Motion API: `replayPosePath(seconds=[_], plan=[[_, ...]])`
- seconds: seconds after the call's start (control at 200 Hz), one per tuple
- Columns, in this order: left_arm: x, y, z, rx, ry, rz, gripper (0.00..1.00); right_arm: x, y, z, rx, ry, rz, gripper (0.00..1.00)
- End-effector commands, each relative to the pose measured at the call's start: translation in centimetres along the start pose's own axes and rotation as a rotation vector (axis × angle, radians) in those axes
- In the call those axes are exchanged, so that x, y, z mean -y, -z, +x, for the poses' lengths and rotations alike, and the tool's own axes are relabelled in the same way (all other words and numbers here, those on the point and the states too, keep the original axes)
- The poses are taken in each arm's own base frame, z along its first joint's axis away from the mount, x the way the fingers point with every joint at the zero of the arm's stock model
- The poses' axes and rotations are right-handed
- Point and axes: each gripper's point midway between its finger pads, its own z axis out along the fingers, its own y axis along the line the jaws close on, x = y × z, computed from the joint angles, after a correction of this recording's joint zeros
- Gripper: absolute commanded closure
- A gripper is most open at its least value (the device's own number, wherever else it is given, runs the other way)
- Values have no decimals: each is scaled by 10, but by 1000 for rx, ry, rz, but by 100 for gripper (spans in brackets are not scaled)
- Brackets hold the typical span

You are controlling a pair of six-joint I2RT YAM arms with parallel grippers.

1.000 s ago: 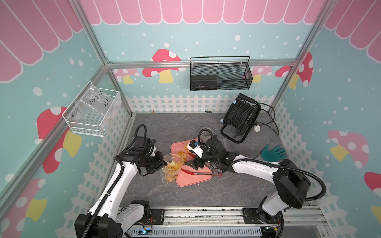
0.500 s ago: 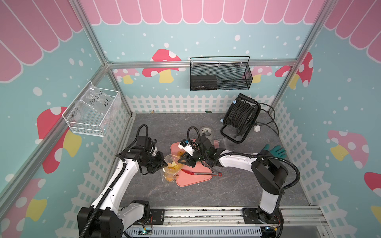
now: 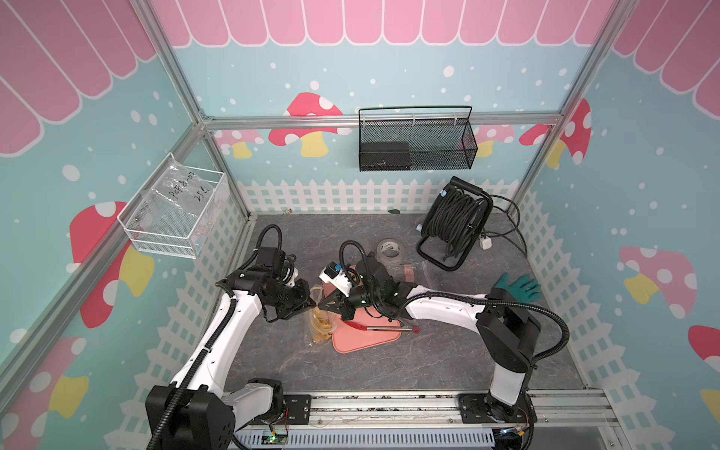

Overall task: Put the cookies into a resealable bag to prevent moisture
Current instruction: Adjust the ziploc bag at the center of the board.

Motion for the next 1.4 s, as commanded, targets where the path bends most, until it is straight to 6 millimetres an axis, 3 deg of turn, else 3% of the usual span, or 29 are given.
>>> replayPosePath(seconds=[0.0,0.195,0.305,0.45,0.611,0.746,0.951,1.096,1.276,1.396], plan=[[0,11,16,-61,-72,-37,100,-35,2,-40,112,22,-79,100],[-14,25,37,-135,-138,-139,100,-66,4,-56,194,18,-138,100],[-17,19,41,-164,-159,-140,100,-69,5,-51,207,20,-116,100],[-27,-4,39,-197,-152,-140,100,-46,-2,-22,150,37,-25,92],[-21,-13,27,-146,-207,-98,100,-34,-2,-2,101,58,19,85],[-21,-14,21,-126,-264,-99,100,-29,13,-10,115,94,42,70],[-22,-16,17,-131,-273,-94,100,-18,64,-37,191,202,88,57],[-18,-14,16,-128,-286,-81,100,-1,91,-36,195,280,125,45],[-14,-11,13,-115,-297,-73,100,18,77,4,73,465,56,34],[-10,-9,14,-116,-310,-55,99,28,62,7,56,565,42,32]])
